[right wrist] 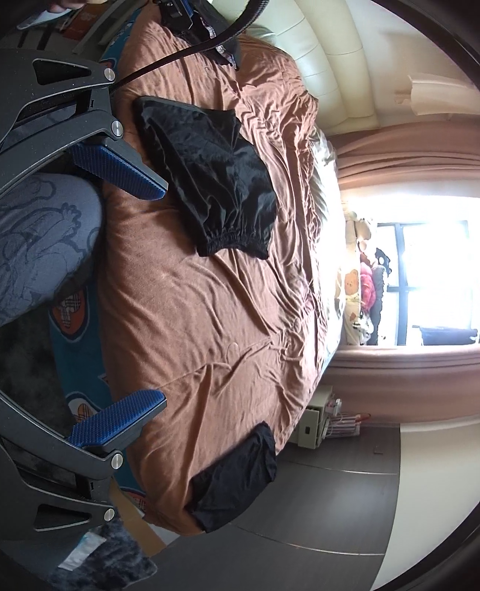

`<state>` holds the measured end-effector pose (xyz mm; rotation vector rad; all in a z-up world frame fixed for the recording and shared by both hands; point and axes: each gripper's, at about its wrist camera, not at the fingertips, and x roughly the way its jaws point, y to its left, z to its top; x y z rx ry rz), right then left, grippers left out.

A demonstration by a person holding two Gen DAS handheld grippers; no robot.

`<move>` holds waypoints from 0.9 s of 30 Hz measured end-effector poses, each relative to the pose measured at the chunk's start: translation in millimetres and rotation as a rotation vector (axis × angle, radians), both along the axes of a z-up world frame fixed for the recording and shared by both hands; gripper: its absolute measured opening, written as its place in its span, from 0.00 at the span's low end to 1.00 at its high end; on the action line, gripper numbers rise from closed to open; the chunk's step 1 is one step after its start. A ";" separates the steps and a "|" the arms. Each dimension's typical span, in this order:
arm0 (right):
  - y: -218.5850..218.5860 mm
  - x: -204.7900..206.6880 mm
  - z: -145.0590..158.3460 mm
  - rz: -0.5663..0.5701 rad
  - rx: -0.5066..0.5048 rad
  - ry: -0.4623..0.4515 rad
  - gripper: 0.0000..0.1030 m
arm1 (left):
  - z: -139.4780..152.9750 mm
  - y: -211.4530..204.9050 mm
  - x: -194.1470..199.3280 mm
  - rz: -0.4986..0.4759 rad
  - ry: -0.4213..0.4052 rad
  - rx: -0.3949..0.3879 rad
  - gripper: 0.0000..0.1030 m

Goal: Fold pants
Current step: 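Move both tools toward the black shorts on the duvet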

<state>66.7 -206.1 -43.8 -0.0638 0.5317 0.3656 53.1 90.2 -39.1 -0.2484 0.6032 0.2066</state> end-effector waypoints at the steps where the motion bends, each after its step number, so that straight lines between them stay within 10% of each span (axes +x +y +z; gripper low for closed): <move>1: 0.6 4.9 -1.2 0.003 -0.005 0.010 1.00 | -3.3 5.5 3.1 0.010 0.008 -0.006 0.99; 27: 92.3 123.4 -51.9 0.244 -0.069 0.106 1.00 | -106.3 80.2 26.1 0.219 0.244 -0.229 0.75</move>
